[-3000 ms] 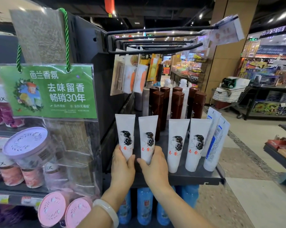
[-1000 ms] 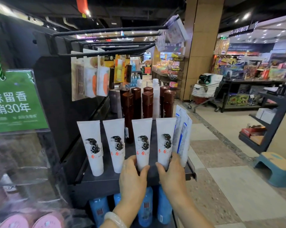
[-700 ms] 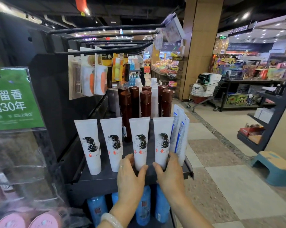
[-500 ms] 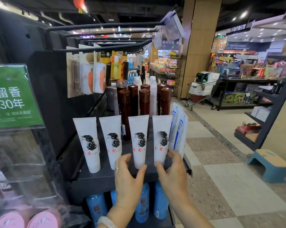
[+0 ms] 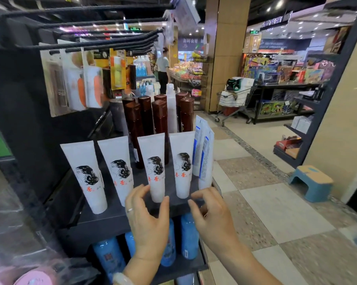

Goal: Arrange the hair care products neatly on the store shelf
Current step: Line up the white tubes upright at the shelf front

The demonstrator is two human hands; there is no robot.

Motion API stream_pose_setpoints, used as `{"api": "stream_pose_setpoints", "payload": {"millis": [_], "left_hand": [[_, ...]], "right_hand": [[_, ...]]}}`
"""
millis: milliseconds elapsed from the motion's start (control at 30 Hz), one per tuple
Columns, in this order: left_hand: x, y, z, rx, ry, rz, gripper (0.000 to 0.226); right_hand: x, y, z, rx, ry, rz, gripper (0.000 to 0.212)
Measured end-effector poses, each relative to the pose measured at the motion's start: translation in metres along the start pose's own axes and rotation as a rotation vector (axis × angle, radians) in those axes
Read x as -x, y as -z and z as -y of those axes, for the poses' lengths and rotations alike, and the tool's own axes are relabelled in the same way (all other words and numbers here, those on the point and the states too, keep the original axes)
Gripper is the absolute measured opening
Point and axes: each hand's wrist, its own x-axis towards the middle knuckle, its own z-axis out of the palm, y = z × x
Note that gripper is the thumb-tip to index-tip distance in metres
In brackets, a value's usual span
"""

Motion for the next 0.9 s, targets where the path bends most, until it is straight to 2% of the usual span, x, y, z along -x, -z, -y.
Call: {"api": "stream_pose_setpoints", "payload": {"millis": [167,333,467,567,667,767,900], "left_hand": [[0.022,-0.016,-0.013,0.0,-0.078,-0.039,0.039],[0.059,-0.076,-0.049,-0.005,-0.112,-0.049,0.039],[0.081,-0.132,-0.076,0.011,0.017,-0.178,0.045],[0.087,-0.152,-0.091,-0.007,0.091,-0.265,0.041],[0.08,-0.155,-0.097,-0.029,0.283,-0.31,0.046],[0.066,-0.151,-0.094,-0.072,0.38,-0.336,0.051],[0.054,-0.151,-0.079,-0.112,0.421,-0.358,0.055]], "right_hand": [[-0.003,0.028,-0.02,-0.063,0.024,0.073,0.006],[-0.015,0.077,-0.065,-0.108,0.041,0.153,0.007],[-0.035,0.115,-0.113,-0.117,0.032,0.323,0.026],[-0.054,0.128,-0.13,-0.131,0.006,0.457,0.022],[-0.075,0.127,-0.133,-0.16,-0.022,0.51,0.021],[-0.094,0.115,-0.134,-0.269,-0.049,0.56,0.007],[-0.115,0.085,-0.138,-0.322,-0.048,0.609,0.024]]}}
